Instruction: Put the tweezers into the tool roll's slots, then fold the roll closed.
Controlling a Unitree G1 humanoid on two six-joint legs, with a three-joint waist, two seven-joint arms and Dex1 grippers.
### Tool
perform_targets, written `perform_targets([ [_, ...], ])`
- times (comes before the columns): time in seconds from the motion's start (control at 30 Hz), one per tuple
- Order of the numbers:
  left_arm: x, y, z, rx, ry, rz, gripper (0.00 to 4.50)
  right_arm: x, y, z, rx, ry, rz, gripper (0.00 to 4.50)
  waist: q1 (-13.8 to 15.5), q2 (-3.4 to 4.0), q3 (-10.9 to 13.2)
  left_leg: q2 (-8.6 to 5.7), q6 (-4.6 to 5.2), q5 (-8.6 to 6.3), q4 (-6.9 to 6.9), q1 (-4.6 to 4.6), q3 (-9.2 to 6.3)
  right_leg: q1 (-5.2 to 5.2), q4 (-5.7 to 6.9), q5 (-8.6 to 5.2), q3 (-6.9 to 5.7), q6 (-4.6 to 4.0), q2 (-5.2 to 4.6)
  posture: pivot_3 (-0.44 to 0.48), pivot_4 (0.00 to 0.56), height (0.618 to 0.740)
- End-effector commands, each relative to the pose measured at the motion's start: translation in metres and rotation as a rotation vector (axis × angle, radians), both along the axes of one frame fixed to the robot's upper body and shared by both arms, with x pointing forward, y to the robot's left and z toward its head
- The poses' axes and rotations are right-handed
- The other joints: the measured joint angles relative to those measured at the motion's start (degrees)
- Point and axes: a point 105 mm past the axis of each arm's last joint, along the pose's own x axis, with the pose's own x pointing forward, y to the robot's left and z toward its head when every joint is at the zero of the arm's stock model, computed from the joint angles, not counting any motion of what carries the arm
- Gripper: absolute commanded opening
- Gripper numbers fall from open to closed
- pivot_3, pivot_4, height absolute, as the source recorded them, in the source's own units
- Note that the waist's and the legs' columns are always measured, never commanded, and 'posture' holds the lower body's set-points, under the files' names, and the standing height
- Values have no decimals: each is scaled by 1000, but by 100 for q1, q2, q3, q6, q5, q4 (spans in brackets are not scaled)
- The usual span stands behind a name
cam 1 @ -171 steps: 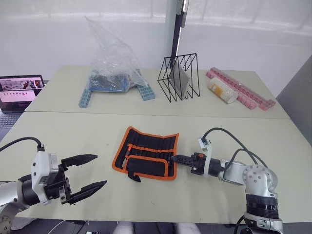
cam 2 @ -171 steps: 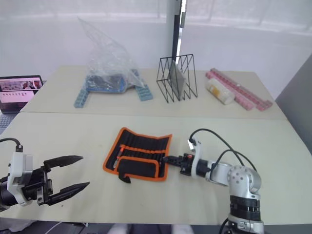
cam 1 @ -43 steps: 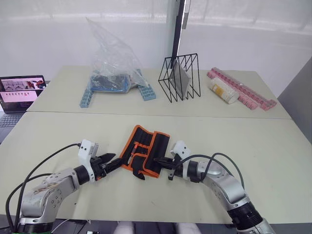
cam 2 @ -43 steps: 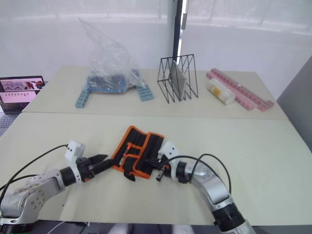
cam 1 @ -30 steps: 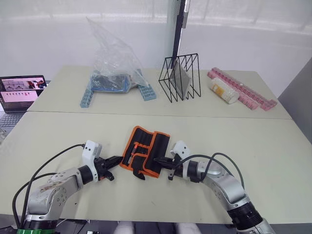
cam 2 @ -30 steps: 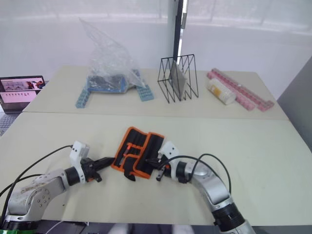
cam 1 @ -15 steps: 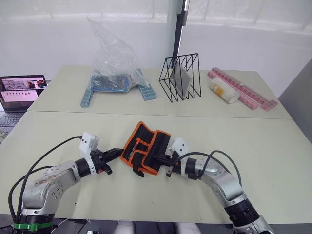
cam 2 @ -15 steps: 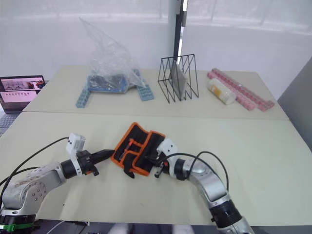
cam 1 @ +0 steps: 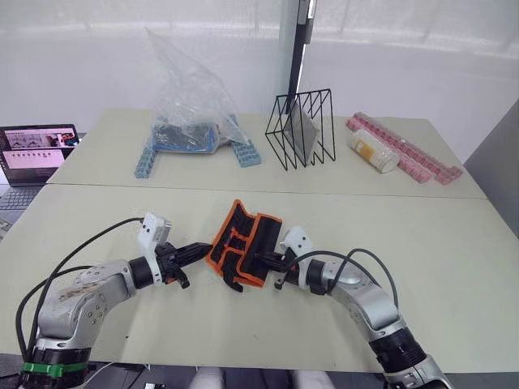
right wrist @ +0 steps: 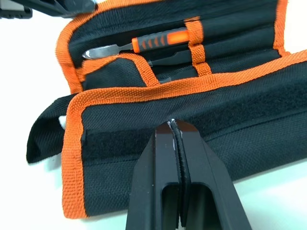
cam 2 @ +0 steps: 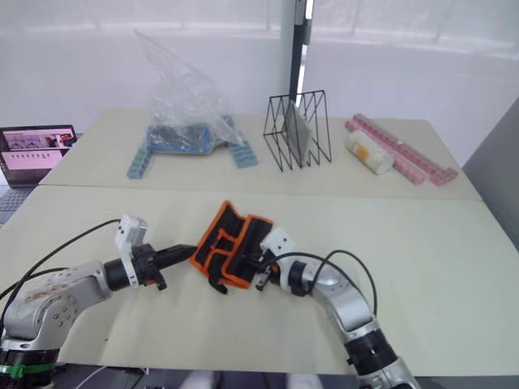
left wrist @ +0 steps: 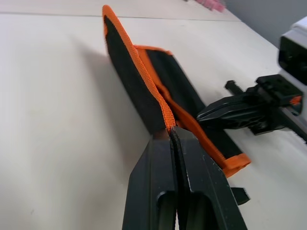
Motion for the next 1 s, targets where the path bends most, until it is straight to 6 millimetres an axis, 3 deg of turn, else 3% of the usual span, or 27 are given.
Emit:
perform_targets([
  [0.03, -5, -26, 13, -34, -40, -122, 21, 1, -4, -10, -44, 23, -24, 0, -6, 0, 0, 0, 0, 0, 0, 1, 0, 0, 0, 0, 0, 0, 0, 0, 150, 718],
  [0.2, -4, -46, 9, -49, -21, -194, 21, -1, -3, -12, -52, 25, -17, 0, -12, 0, 0, 0, 0, 0, 0, 0, 0, 0, 0, 1, 1, -2, 0, 0, 150, 718],
  [0.33, -5, -61, -15, -28, 31, -225, 21, -2, -3, -11, -54, 24, -19, 0, -11, 0, 0, -1, 0, 0, 0, 0, 0, 0, 0, 3, 1, -5, 0, 0, 150, 718],
  [0.57, -5, -65, -46, 70, 42, -254, 21, 1, -7, -5, -50, 11, -40, 0, -6, 0, -1, -3, 0, 0, 0, 0, 0, 2, -1, 6, 1, -9, 0, 0, 150, 718],
  [0.77, 4, -60, -53, 92, 35, -210, 21, 4, -19, 12, 9, 11, -61, 0, 39, 0, 0, -4, 0, 0, 4, -1, 0, 3, -1, 4, 1, -5, -1, 0, 150, 718],
  [1.0, -1, -66, -62, 108, 38, -239, 21, 11, -42, 34, 71, 22, -93, 0, 41, 1, 0, -6, 1, 0, 5, -2, 0, 2, -1, 5, 2, -4, -2, 0, 150, 718],
])
